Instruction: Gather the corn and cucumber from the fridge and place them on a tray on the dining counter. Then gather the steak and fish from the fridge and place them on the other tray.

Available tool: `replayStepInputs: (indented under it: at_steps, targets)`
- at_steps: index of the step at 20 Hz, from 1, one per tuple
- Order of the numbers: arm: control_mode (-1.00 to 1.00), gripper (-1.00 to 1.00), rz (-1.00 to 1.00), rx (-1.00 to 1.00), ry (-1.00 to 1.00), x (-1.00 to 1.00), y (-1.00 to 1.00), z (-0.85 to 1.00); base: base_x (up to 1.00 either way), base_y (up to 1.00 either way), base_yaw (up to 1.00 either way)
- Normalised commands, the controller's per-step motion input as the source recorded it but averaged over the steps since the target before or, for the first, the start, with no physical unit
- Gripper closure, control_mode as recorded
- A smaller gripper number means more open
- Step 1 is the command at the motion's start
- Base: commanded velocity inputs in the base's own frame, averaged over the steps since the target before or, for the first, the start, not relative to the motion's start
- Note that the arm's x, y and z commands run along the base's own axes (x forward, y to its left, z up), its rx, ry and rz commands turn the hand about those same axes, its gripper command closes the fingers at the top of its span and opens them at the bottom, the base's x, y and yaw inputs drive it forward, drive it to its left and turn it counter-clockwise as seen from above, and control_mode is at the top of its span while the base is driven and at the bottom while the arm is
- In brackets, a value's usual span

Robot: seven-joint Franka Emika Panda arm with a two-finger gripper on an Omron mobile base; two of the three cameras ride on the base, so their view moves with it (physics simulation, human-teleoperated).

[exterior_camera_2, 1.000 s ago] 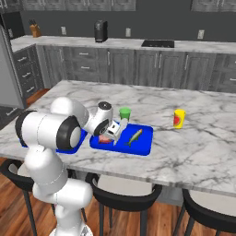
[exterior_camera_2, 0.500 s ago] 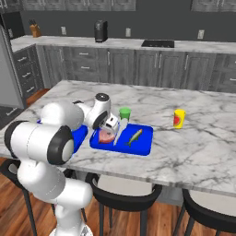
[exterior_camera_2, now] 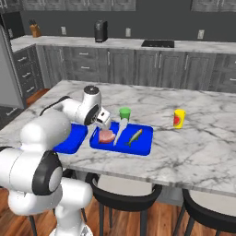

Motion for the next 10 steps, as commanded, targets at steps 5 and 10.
replayStepInputs:
  at_steps: [5,10]
  targets:
    - [-1.0,-1.0,0.06,0.0,-0.07,-0.59,0.24,0.47,0.0,0.0,0.0]
    - [-1.0,-1.0,0.09,-0.02,-0.08,-0.62,0.26,0.49,0.0,0.0,0.0]
